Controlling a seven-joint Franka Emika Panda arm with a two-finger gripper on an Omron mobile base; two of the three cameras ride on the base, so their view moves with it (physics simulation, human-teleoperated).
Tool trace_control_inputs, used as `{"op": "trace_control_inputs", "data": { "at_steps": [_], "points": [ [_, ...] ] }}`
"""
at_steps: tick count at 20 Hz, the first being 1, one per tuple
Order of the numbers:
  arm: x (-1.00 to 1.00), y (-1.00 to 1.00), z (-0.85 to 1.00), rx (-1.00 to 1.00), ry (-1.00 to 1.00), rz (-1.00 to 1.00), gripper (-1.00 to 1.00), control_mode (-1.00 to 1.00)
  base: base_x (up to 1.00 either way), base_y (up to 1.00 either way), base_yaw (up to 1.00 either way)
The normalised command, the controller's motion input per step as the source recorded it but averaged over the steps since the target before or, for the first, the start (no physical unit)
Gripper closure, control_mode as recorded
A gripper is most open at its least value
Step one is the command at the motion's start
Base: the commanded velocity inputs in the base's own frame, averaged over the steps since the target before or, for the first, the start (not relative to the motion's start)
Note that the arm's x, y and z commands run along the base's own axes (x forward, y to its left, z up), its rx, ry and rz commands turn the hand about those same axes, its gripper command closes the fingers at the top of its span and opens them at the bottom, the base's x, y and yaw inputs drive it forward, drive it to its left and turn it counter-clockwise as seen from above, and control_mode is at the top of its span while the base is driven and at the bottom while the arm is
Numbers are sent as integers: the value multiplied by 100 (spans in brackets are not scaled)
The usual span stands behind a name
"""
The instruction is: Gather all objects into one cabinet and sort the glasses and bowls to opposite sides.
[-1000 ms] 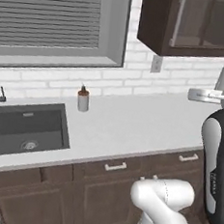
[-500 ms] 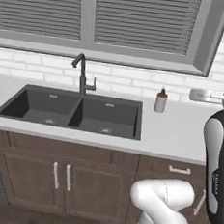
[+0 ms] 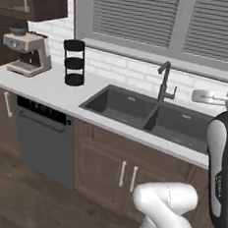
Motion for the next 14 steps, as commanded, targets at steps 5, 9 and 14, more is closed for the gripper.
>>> {"op": "trace_control_inputs", "data": {
  "at_steps": [5, 9, 14],
  "points": [
    [0, 0, 0, 0, 0, 0, -100, 100, 5, 81, 48],
    [0, 0, 0, 0, 0, 0, -100, 100, 18, 76, 32],
    [0, 0, 0, 0, 0, 0, -100, 100, 21, 67, 59]
  ]
}}
